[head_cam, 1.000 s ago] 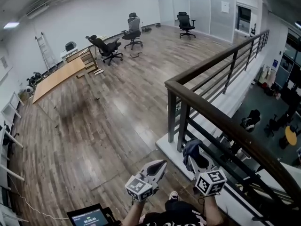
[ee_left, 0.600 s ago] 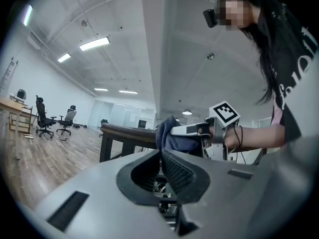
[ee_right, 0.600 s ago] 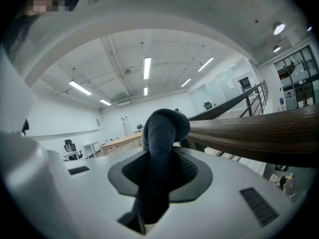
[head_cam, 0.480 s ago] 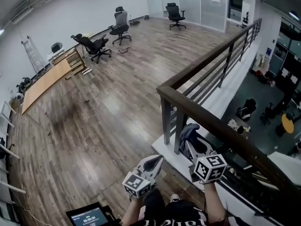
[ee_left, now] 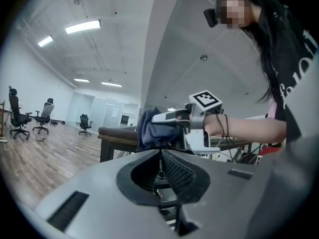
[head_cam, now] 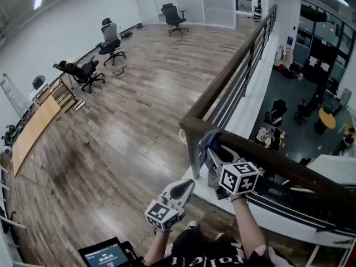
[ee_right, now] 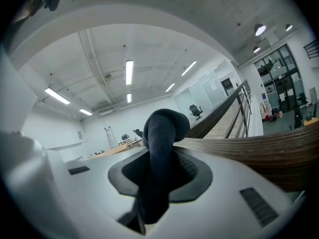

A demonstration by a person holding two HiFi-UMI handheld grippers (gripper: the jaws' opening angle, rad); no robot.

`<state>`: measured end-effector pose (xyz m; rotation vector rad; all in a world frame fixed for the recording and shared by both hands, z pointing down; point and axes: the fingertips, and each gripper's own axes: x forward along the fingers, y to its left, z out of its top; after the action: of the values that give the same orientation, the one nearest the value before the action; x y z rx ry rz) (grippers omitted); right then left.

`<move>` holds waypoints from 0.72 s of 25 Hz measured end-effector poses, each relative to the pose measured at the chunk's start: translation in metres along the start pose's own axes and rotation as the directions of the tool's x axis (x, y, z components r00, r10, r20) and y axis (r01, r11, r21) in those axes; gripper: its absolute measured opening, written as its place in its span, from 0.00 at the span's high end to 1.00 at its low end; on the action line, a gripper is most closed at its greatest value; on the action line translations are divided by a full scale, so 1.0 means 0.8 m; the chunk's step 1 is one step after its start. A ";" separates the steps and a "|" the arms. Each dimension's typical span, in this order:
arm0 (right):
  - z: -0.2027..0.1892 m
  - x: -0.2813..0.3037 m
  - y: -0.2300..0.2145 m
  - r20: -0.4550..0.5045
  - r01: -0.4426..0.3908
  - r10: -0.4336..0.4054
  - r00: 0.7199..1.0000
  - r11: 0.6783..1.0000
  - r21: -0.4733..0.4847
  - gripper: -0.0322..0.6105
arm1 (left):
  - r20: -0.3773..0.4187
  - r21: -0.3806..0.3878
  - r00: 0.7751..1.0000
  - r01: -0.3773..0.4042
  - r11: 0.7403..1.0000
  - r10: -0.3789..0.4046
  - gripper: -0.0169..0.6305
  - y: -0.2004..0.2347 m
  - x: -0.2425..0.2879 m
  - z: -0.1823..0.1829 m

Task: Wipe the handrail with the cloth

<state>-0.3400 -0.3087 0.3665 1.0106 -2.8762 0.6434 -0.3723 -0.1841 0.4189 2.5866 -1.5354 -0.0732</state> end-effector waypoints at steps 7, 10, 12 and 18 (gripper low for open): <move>0.008 0.045 -0.049 -0.001 0.157 -0.157 0.988 0.985 0.075 0.80 | -0.024 -0.038 0.996 0.088 0.995 -0.089 0.97 0.042 0.014 -0.006; 0.004 0.030 -0.079 -0.001 0.241 -0.242 0.970 0.966 0.095 0.80 | -0.030 -0.052 0.988 0.150 0.987 -0.152 0.97 0.048 0.025 -0.009; 0.001 0.012 -0.100 0.012 0.287 -0.290 0.957 0.951 0.117 0.80 | -0.036 -0.056 0.980 0.195 0.979 -0.197 0.97 0.044 0.036 -0.013; 0.005 -0.092 -0.157 0.074 0.393 -0.413 0.908 0.899 0.191 0.80 | -0.055 -0.059 0.935 0.348 0.936 -0.351 0.97 -0.021 0.087 -0.024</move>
<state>-0.2053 -0.3551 0.3981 1.6584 -2.5975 0.8277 -0.3220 -0.2355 0.4377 2.7612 -1.0221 -0.0602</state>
